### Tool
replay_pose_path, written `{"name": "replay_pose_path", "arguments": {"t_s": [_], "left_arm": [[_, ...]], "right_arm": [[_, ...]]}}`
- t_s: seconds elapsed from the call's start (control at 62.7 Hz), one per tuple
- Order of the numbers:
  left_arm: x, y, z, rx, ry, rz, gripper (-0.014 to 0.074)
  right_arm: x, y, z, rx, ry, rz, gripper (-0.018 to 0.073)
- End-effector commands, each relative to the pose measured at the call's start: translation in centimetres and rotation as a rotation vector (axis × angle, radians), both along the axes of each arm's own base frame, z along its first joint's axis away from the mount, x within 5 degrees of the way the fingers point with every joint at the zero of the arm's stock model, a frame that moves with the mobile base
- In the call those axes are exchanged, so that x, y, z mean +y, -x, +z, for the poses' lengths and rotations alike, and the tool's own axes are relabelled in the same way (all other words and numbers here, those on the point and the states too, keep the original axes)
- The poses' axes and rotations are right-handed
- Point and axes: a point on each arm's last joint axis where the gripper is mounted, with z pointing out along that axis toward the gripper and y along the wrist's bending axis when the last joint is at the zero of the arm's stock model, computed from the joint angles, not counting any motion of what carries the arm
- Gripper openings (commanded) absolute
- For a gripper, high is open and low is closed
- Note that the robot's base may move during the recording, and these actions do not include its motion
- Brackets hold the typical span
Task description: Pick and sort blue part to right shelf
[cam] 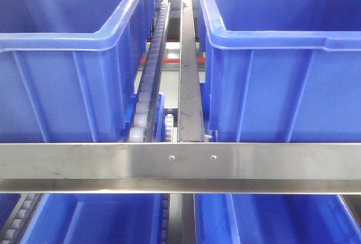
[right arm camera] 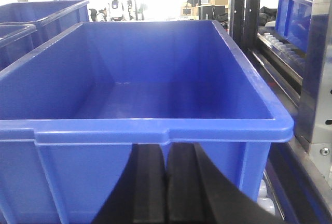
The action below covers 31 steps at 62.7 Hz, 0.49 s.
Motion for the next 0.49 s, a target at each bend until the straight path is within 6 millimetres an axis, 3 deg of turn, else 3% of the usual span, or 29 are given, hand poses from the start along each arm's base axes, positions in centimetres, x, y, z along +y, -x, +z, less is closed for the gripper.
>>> {"name": "replay_pose_path", "arguments": {"t_s": [0.0, 0.479], "left_arm": [[0.03, 0.19, 0.23, -0.091, 0.024, -0.004, 0.0124], [-0.03, 0.19, 0.23, -0.096, -0.051, 0.000, 0.0124]], "right_arm": [[-0.05, 0.49, 1.62, -0.135, 0.012, -0.010, 0.0058], [-0.05, 0.49, 1.62, -0.135, 0.012, -0.010, 0.0058]]}}
